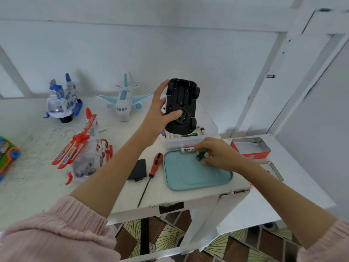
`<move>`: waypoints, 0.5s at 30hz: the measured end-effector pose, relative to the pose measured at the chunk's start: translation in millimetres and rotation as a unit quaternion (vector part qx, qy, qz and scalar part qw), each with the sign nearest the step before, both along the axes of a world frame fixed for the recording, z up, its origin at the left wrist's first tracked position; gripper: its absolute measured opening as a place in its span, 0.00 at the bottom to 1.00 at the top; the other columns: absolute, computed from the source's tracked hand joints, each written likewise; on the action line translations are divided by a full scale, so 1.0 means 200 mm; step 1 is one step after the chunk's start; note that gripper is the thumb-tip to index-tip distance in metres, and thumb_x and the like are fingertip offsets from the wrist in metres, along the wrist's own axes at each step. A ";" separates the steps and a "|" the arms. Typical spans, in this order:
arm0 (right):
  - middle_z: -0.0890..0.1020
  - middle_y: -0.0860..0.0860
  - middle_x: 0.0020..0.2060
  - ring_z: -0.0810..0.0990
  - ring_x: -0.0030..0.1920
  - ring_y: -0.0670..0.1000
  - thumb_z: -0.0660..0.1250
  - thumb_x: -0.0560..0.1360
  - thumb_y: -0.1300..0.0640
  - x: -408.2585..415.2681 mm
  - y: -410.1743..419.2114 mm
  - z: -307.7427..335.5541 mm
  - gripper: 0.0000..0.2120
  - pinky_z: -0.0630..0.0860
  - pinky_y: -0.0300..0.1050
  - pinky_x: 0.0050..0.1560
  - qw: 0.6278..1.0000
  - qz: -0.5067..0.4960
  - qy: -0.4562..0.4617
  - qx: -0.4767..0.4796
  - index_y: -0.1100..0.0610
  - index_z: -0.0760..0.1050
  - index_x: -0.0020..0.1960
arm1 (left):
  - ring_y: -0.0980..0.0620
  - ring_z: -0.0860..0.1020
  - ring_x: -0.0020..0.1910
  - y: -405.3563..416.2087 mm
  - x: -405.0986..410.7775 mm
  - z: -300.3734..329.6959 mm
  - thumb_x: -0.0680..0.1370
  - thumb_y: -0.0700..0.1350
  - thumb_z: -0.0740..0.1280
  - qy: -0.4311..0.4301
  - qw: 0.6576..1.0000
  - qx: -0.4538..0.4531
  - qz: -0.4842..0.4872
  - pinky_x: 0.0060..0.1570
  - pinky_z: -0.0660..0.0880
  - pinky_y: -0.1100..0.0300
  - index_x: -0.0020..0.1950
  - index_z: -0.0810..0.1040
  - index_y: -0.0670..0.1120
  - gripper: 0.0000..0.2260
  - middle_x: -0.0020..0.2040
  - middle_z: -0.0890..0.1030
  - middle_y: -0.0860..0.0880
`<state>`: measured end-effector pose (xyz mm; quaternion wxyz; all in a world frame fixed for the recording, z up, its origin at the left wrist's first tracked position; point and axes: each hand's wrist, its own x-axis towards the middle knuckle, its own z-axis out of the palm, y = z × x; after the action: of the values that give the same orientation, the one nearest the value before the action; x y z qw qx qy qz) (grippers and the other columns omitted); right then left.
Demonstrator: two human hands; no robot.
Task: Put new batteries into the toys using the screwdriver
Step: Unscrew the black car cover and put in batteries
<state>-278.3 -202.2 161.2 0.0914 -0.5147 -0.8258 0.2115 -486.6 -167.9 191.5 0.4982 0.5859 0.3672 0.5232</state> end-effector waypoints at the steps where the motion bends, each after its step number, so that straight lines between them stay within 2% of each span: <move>1: 0.73 0.50 0.51 0.70 0.45 0.46 0.71 0.70 0.66 -0.01 0.00 -0.01 0.18 0.70 0.40 0.49 1.000 0.001 -0.004 -0.002 0.58 0.76 0.58 | 0.43 0.78 0.58 0.00 0.00 0.00 0.72 0.39 0.69 -0.001 1.000 -0.001 0.001 0.59 0.74 0.40 0.68 0.61 0.67 0.34 0.63 0.74 0.43; 6: 0.69 0.47 0.47 0.68 0.51 0.47 0.69 0.71 0.67 -0.01 0.01 -0.07 0.09 0.71 0.48 0.54 0.998 0.035 -0.043 0.009 0.58 0.79 0.49 | 0.43 0.77 0.60 -0.02 -0.02 0.00 0.71 0.39 0.69 -0.013 1.000 -0.007 0.007 0.60 0.74 0.40 0.67 0.61 0.68 0.34 0.64 0.74 0.43; 8: 0.69 0.47 0.46 0.68 0.52 0.49 0.68 0.71 0.68 -0.02 0.01 -0.08 0.08 0.70 0.46 0.53 0.998 0.054 -0.012 0.040 0.59 0.78 0.48 | 0.42 0.77 0.60 -0.03 -0.04 0.00 0.70 0.41 0.70 -0.014 1.000 -0.005 0.014 0.59 0.74 0.39 0.67 0.61 0.68 0.34 0.64 0.73 0.43; 10: 0.70 0.48 0.45 0.67 0.50 0.49 0.67 0.72 0.68 -0.05 -0.01 -0.04 0.06 0.66 0.38 0.52 0.992 0.050 0.069 0.088 0.60 0.77 0.46 | 0.43 0.77 0.60 -0.04 -0.05 -0.01 0.71 0.41 0.70 -0.012 1.000 -0.001 0.023 0.59 0.74 0.39 0.67 0.61 0.68 0.34 0.64 0.73 0.43; 12: 0.72 0.50 0.44 0.67 0.48 0.49 0.65 0.73 0.69 -0.09 -0.02 0.06 0.07 0.62 0.29 0.50 0.972 0.012 0.167 0.168 0.58 0.75 0.44 | 0.43 0.78 0.58 -0.04 -0.06 -0.01 0.72 0.39 0.69 -0.011 1.000 -0.001 0.029 0.58 0.75 0.40 0.68 0.60 0.67 0.34 0.64 0.73 0.44; 14: 0.74 0.50 0.43 0.72 0.46 0.49 0.63 0.74 0.69 -0.13 -0.02 0.19 0.09 0.67 0.29 0.47 0.938 -0.025 0.266 0.223 0.55 0.72 0.46 | 0.43 0.79 0.57 -0.05 -0.07 -0.01 0.72 0.38 0.69 -0.014 0.999 -0.003 0.030 0.58 0.75 0.40 0.69 0.60 0.66 0.34 0.64 0.73 0.46; 15: 0.75 0.49 0.43 0.75 0.44 0.49 0.62 0.75 0.69 -0.14 -0.01 0.26 0.09 0.72 0.32 0.44 0.923 -0.036 0.313 0.220 0.55 0.71 0.47 | 0.43 0.79 0.57 -0.05 -0.07 -0.01 0.73 0.37 0.69 -0.015 0.999 -0.003 0.031 0.58 0.75 0.41 0.70 0.60 0.65 0.35 0.64 0.73 0.46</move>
<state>-305.4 -203.8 212.8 0.4633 -0.4185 -0.7622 0.1713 -500.5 -178.4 188.8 0.4887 0.5649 0.3795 0.5460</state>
